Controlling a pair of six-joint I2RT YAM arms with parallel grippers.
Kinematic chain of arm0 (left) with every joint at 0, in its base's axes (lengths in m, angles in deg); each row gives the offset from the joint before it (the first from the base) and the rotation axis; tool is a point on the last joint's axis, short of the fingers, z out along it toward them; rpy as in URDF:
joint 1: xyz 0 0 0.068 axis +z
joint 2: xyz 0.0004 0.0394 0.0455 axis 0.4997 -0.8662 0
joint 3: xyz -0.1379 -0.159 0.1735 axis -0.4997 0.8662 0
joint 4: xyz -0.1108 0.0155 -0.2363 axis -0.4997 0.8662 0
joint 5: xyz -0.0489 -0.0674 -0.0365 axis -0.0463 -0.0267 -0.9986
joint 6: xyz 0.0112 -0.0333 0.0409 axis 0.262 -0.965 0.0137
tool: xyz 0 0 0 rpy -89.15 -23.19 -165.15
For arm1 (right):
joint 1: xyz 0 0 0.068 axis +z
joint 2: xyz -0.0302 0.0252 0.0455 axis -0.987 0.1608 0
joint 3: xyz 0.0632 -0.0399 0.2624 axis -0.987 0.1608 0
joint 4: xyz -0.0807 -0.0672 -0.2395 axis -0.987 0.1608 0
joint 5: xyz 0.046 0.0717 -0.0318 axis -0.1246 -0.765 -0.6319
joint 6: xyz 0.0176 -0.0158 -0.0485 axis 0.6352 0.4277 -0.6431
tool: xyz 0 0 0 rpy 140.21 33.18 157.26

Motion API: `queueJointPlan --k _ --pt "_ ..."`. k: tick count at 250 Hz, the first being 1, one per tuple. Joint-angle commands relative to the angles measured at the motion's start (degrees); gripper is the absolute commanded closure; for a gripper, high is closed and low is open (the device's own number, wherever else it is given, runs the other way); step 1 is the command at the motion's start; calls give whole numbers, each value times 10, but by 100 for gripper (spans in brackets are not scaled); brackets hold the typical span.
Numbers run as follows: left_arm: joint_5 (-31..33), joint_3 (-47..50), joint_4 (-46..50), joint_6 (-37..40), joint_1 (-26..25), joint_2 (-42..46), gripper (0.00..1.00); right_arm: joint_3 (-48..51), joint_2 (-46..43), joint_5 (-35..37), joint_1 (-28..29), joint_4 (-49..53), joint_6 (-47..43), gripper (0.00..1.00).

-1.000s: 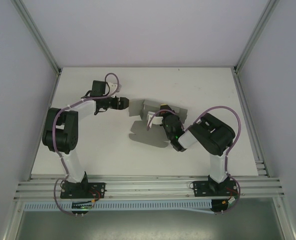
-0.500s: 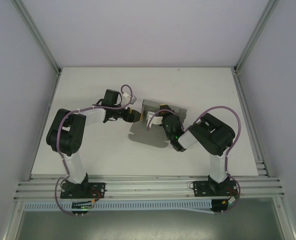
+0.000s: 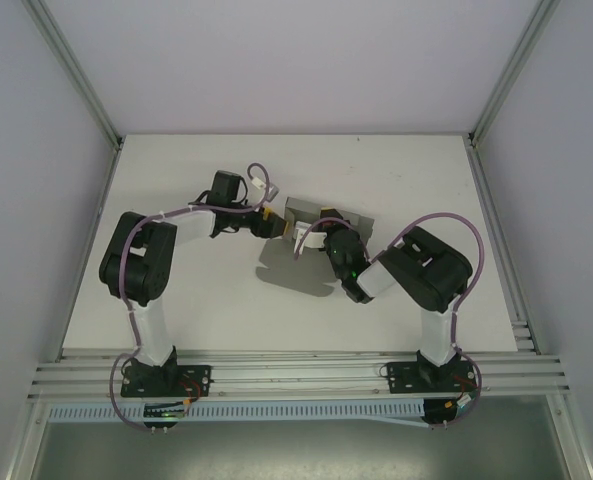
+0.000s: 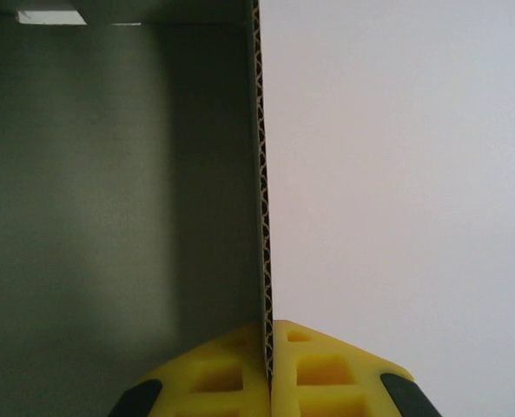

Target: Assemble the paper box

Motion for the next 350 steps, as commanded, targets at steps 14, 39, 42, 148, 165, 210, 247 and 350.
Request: queueJointPlan --k 14,39,42,148,165,210,247,350 --pt "17 -25 6 30 -12 -21 36 -4 -12 -26 11 -15 15 100" --pt "47 -33 14 28 -15 -31 37 -7 -6 -27 17 -13 18 100" --pt "49 -34 16 27 -16 -32 38 -7 -4 -28 18 -13 18 100" --pt "219 34 -48 15 -54 -6 56 36 -7 54 69 -15 16 100" --pt "232 38 -66 16 -60 -2 57 37 -7 54 76 -14 22 100" --pt "266 33 -108 24 -79 -4 65 27 10 55 83 -14 33 100" --pt "280 14 -122 7 -86 -19 69 25 2 42 78 0 69 100" --pt "311 1 -156 -28 -92 -26 95 -16 -128 -54 26 315 230 100"
